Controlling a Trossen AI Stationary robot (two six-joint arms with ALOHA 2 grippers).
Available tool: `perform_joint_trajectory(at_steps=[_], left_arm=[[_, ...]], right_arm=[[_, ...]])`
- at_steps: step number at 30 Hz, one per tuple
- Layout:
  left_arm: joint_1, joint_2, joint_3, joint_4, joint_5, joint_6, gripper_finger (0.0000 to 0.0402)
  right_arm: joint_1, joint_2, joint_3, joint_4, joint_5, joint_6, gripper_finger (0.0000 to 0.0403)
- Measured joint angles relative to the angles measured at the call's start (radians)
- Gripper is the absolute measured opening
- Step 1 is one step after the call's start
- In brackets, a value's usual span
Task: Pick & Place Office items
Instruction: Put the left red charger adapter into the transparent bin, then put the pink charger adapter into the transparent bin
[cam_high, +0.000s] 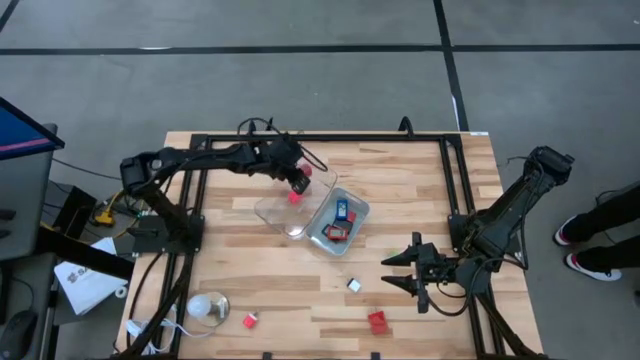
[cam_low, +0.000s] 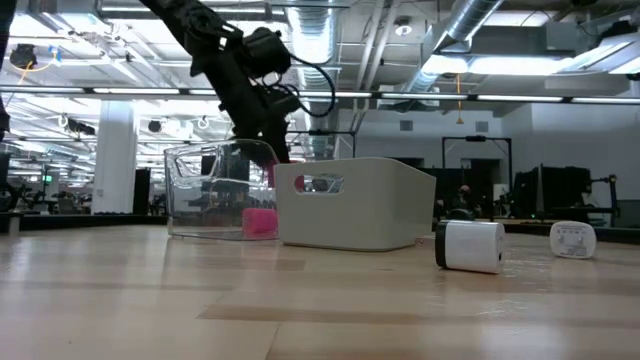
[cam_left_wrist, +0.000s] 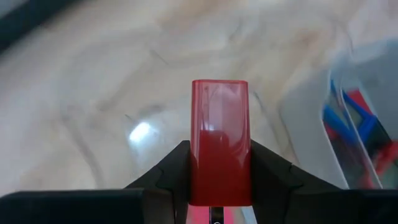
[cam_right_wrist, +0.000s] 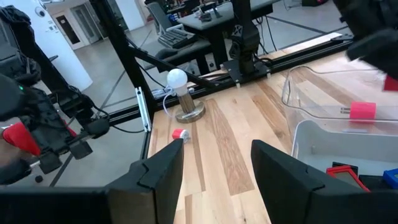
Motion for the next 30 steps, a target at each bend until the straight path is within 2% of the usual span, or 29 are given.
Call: perform_joint_trajectory(at_steps=[13, 19, 22, 26, 30], left_arm=[[-0.031, 0.029, 0.000, 0.011, -0.020, -0.001, 0.0119], [-0.033, 0.029, 0.000, 0.032, -0.021, 0.030, 0.0239], [-0.040, 0.029, 0.000, 0.035, -0.019, 0.041, 0.0268], [-0.046, -0.005, 0.000, 0.033, 0.082, 0.104, 0.0268], [-0.080, -0.107, 0.000, -0.012, 0.225, 0.130, 0.0246]], right_arm=[[0.000, 0.000, 0.000, -0.008, -0.002, 0.002, 0.0182], [0.000, 0.000, 0.000, -0.012, -0.003, 0.003, 0.0182], [0.000, 0.000, 0.000, -0.012, -0.003, 0.002, 0.0182], [0.000, 0.000, 0.000, -0.013, -0.003, 0.003, 0.0182], [-0.001, 0.000, 0.000, -0.014, -0.003, 0.002, 0.0182]])
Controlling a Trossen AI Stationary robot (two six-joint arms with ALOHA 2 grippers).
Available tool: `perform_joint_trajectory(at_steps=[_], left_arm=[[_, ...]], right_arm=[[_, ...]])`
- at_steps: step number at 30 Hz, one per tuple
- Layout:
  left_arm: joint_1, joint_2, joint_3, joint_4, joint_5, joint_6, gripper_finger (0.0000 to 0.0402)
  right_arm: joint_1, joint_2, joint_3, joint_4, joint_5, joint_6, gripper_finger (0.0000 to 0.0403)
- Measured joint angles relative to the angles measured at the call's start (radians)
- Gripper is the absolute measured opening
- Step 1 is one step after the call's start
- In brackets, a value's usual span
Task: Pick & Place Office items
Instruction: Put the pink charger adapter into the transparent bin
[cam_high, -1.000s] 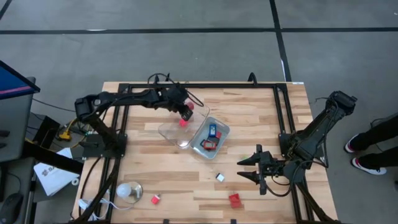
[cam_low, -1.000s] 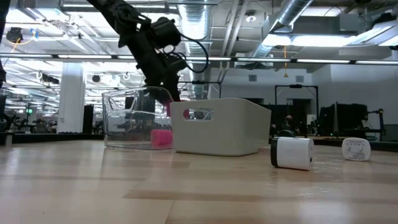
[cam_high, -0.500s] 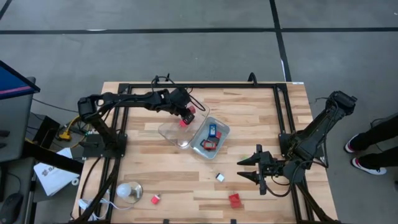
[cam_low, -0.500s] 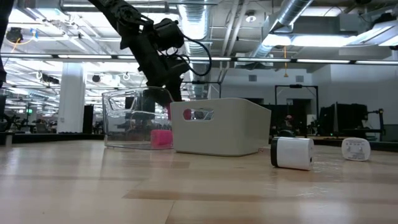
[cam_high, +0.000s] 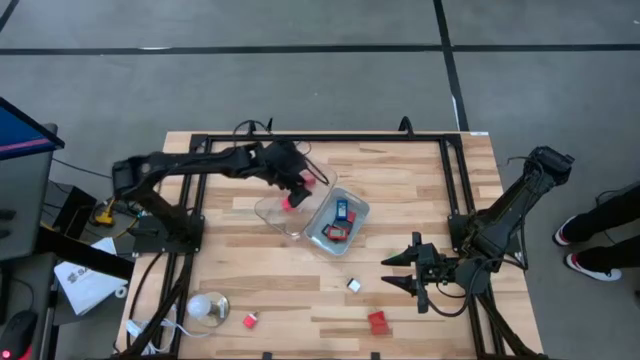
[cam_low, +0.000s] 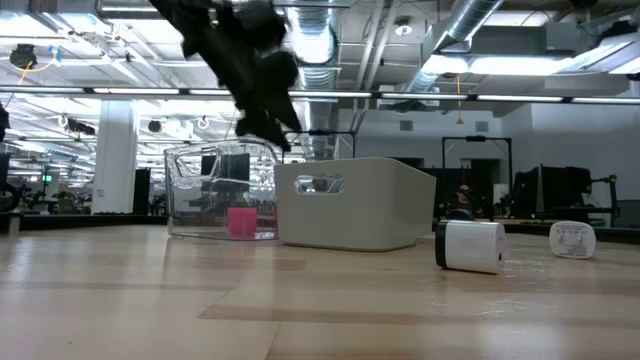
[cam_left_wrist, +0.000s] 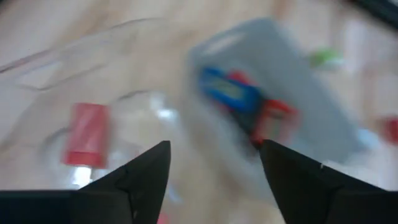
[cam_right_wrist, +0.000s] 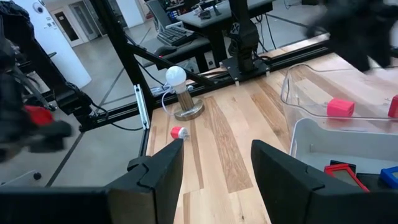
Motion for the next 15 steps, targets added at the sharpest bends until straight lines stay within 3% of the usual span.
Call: perform_joint_trajectory(at_steps=[5, 9, 15], left_arm=[[-0.136, -0.180, 0.000, -0.154, 0.052, -0.023, 0.0211], [-0.339, -0.307, -0.004, -0.325, 0.050, -0.088, 0.0192], [-0.697, -0.360, -0.038, -0.288, -0.105, -0.328, 0.0175]], right_arm=[[0.000, 0.000, 0.000, -0.002, 0.000, 0.006, 0.0182], [0.001, 0.000, 0.000, -0.005, -0.001, 0.009, 0.0182], [0.001, 0.000, 0.000, -0.004, -0.001, 0.016, 0.0182]])
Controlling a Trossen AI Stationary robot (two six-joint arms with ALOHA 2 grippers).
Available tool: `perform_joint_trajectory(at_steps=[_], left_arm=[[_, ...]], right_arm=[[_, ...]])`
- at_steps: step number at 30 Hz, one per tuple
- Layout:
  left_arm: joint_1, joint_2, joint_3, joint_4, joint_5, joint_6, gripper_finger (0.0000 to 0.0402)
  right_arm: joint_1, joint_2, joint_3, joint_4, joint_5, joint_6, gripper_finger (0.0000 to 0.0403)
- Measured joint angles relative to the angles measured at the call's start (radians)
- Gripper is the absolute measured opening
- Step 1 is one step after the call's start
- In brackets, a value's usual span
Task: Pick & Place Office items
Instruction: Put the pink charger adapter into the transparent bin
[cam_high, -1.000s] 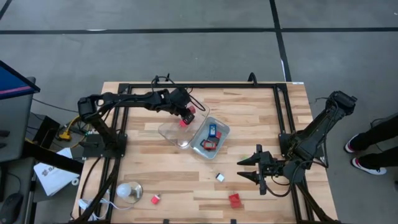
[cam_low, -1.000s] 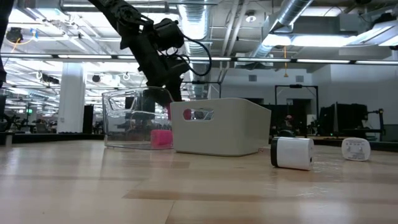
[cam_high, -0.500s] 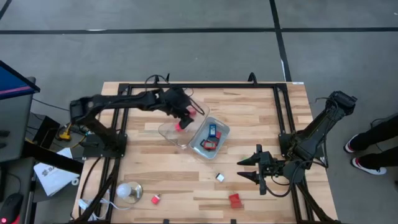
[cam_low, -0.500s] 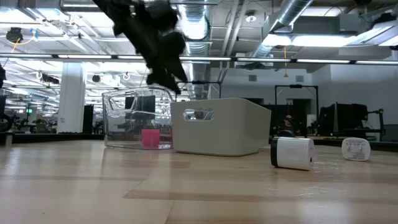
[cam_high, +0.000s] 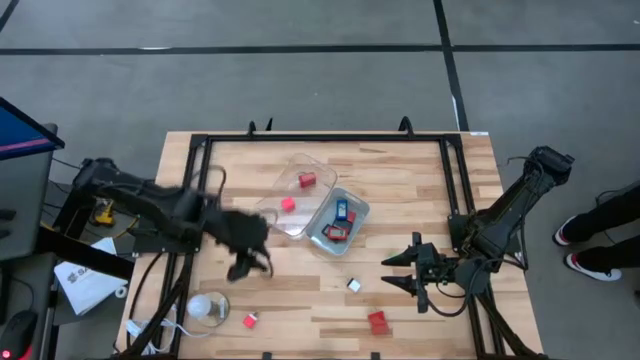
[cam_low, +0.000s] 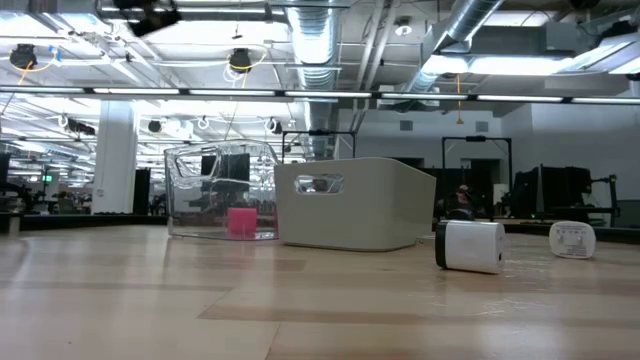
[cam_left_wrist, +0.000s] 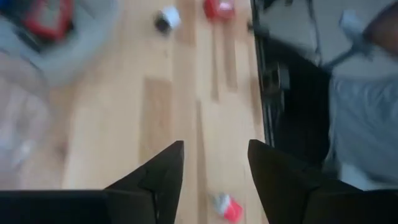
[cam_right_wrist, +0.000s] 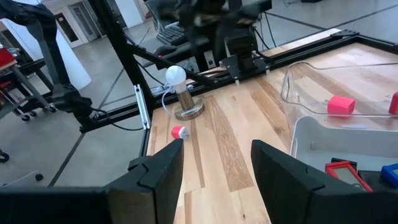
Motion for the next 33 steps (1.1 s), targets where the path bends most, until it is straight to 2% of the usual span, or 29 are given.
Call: perform_joint_trajectory(at_steps=[3, 6, 11, 14, 16, 21, 24, 28, 33], left_arm=[[-0.135, 0.062, -0.002, 0.004, -0.058, -0.102, 0.0169], [-0.202, 0.153, 0.001, 0.001, -0.074, -0.243, 0.0165], [-0.219, 0.330, 0.037, -0.069, -0.042, -0.413, 0.0158], [-0.219, 0.419, 0.077, -0.112, 0.024, -0.492, 0.0150], [-0.219, 0.464, 0.112, -0.113, 0.078, -0.550, 0.0145], [-0.246, 0.557, 0.217, -0.193, 0.119, -0.700, 0.0134], [-0.286, 0.605, 0.289, -0.287, 0.120, -0.793, 0.0128], [-0.340, 0.663, 0.358, -0.324, 0.051, -0.907, 0.0125], [-0.360, 0.711, 0.370, -0.323, 0.034, -0.961, 0.0134]], right_arm=[[0.000, 0.000, 0.000, 0.001, 0.000, 0.000, 0.0182], [-0.001, 0.000, 0.000, 0.004, 0.001, 0.000, 0.0182], [-0.015, 0.000, 0.000, 0.000, -0.008, 0.000, 0.0182], [-0.029, 0.000, 0.000, 0.000, -0.023, 0.000, 0.0182], [-0.035, 0.000, 0.000, 0.000, -0.043, 0.000, 0.0182], [-0.040, 0.000, 0.000, -0.008, -0.070, 0.018, 0.0182], [-0.039, 0.000, 0.000, -0.015, -0.071, 0.022, 0.0182], [-0.038, -0.009, 0.000, -0.015, -0.100, 0.022, 0.0182], [-0.047, -0.038, 0.000, -0.015, -0.116, -0.013, 0.0182]])
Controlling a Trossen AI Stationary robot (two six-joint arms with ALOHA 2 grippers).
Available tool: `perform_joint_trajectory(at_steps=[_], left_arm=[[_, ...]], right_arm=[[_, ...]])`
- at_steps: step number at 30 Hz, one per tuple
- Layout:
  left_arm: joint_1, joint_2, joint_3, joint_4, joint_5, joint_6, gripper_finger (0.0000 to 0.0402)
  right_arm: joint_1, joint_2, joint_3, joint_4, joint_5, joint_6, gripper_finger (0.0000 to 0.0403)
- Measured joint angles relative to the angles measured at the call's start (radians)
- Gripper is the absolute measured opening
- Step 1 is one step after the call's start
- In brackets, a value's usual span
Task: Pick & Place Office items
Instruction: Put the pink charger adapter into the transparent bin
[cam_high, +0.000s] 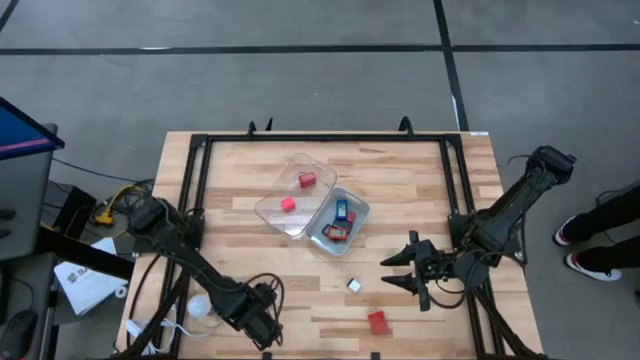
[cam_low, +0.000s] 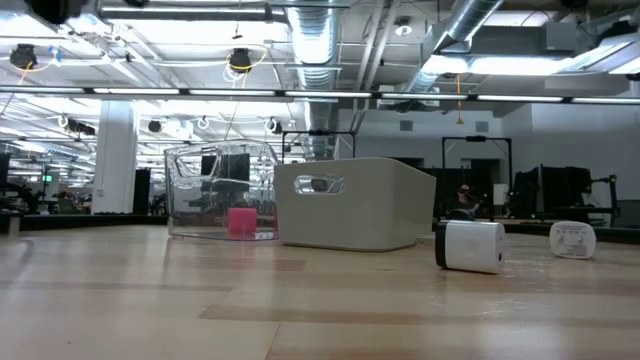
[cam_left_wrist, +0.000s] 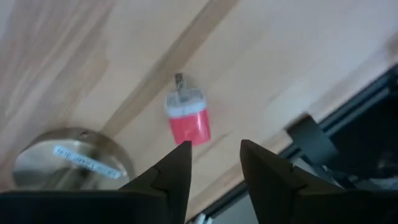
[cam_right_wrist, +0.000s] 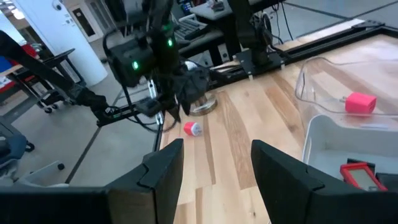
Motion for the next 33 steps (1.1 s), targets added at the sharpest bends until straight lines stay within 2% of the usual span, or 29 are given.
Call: perform_joint_trajectory(at_steps=[16, 22, 28, 33], left_arm=[[-0.009, 0.011, -0.084, 0.013, 0.011, -0.020, 0.0231], [-0.018, 0.011, -0.123, 0.114, 0.011, -0.021, 0.0239], [-0.018, 0.011, -0.154, 0.122, 0.009, -0.021, 0.0237], [-0.017, 0.011, -0.211, 0.220, 0.012, -0.023, 0.0237]], right_arm=[[-0.004, -0.046, 0.000, -0.026, -0.008, -0.051, 0.0182], [0.003, -0.046, 0.000, -0.026, -0.008, -0.048, 0.0182], [0.003, -0.046, 0.000, -0.026, -0.008, -0.048, 0.0182], [0.010, -0.046, 0.000, -0.026, -0.007, -0.048, 0.0182]])
